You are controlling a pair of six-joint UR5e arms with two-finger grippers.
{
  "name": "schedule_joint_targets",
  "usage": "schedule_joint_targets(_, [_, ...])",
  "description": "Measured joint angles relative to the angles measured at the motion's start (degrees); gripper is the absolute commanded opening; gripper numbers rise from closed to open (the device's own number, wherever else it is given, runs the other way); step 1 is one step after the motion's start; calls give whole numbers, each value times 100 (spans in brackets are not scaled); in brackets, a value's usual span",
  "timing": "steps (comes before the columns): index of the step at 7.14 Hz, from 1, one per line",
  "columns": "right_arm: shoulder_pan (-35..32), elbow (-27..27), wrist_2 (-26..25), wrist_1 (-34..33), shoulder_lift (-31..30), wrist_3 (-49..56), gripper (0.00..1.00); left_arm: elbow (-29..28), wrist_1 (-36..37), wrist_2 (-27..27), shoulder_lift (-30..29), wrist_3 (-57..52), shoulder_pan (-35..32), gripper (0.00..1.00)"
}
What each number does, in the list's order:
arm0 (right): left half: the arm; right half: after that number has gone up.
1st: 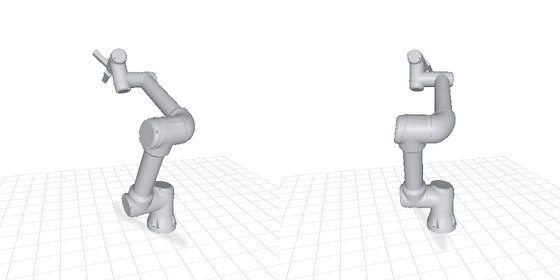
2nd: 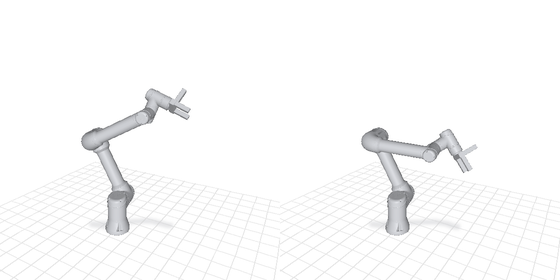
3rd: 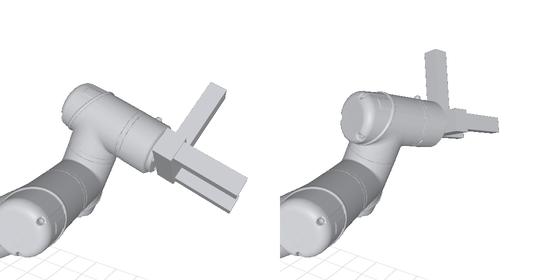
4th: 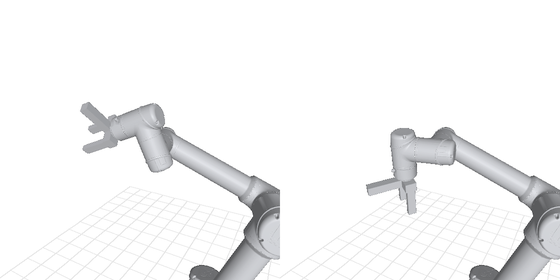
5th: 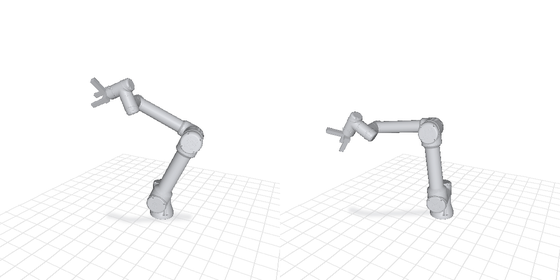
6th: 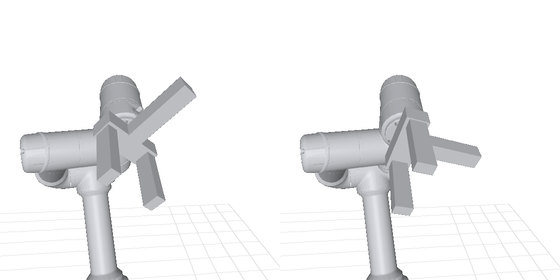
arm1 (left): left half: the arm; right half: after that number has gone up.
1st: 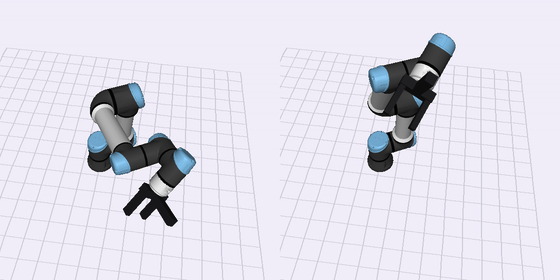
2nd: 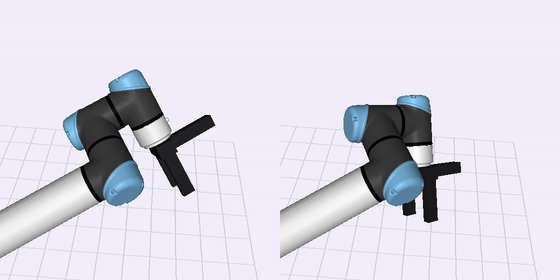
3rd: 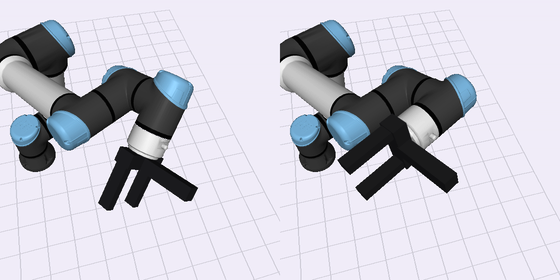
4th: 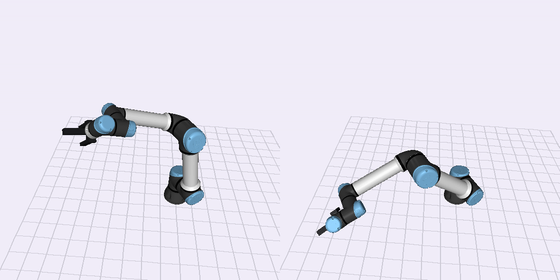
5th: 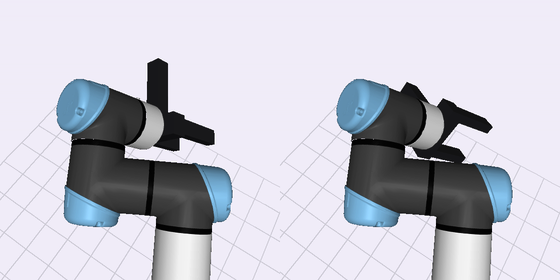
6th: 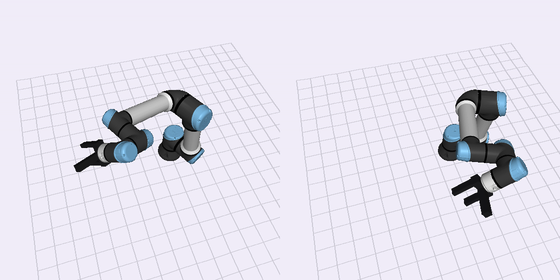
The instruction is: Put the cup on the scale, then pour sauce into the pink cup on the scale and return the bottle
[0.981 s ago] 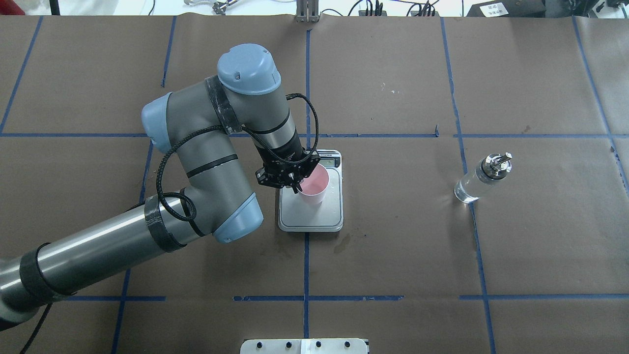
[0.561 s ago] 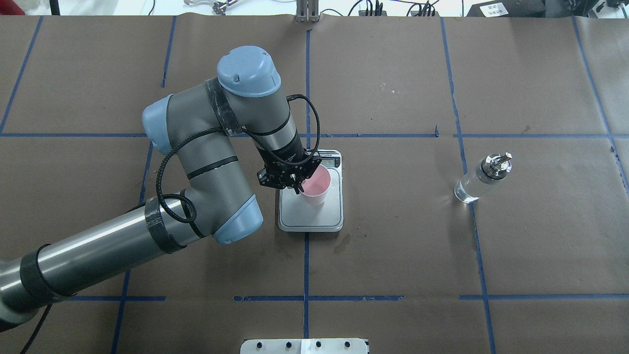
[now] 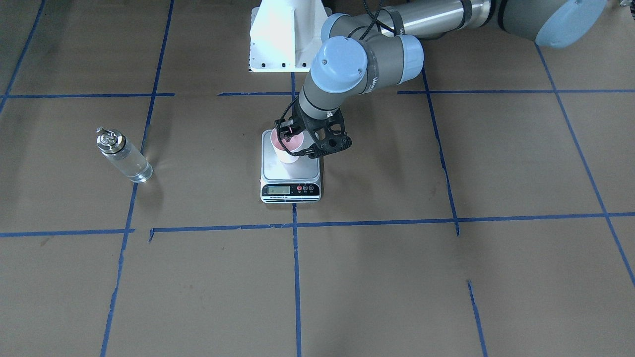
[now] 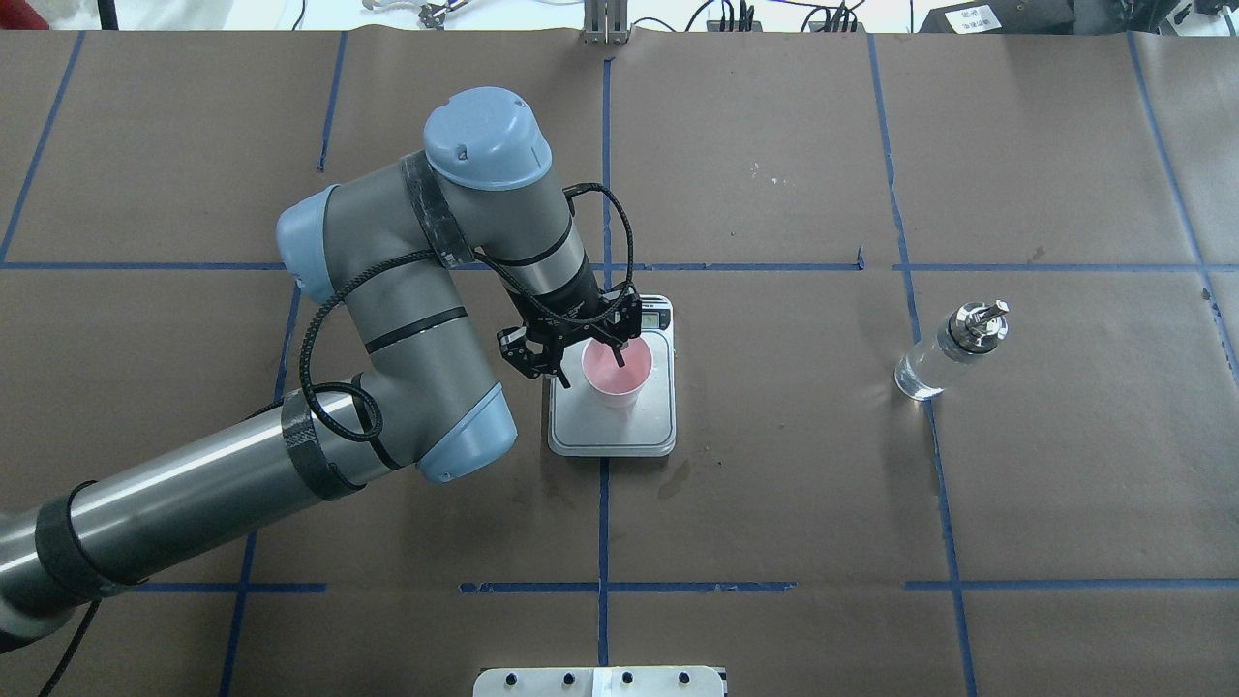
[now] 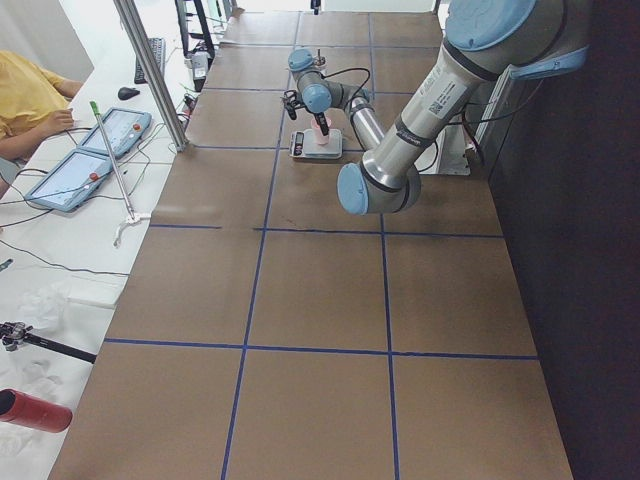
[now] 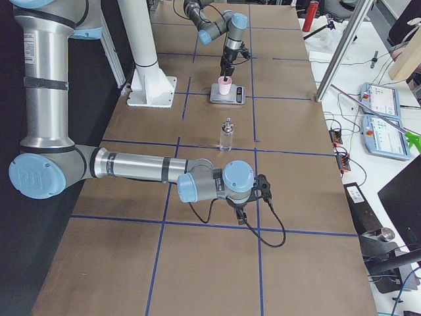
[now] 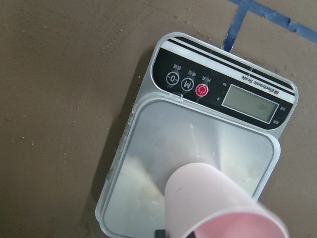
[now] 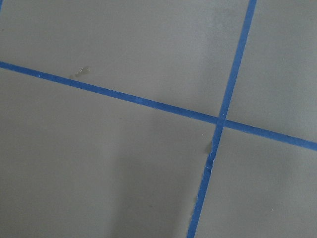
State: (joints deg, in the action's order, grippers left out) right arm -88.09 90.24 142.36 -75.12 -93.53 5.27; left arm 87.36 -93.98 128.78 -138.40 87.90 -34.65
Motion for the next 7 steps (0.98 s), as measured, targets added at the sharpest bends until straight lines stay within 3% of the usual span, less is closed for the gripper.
schedule_joint_targets(1, [9,13,-10,102,-1,1,100,327,-17,-12,95,-1,-66,69])
schedule_joint_targets(2, [27,20,-12,215,-7,-5,92,845,-18,-16,332,-1,-197,69])
schedule_joint_targets(3, [60,58,3,302,-12,-99,98,1288,-16,-21,571,-1,-327,69])
schedule_joint_targets(5, [307,560,72,566,-214,-815,100,1579,-23,-72,767,-1,-438,69])
schedule_joint_targets(7, [780,1306,266,1378,-686,-2084,100,1596,-31,-117,800,-1,-455,69])
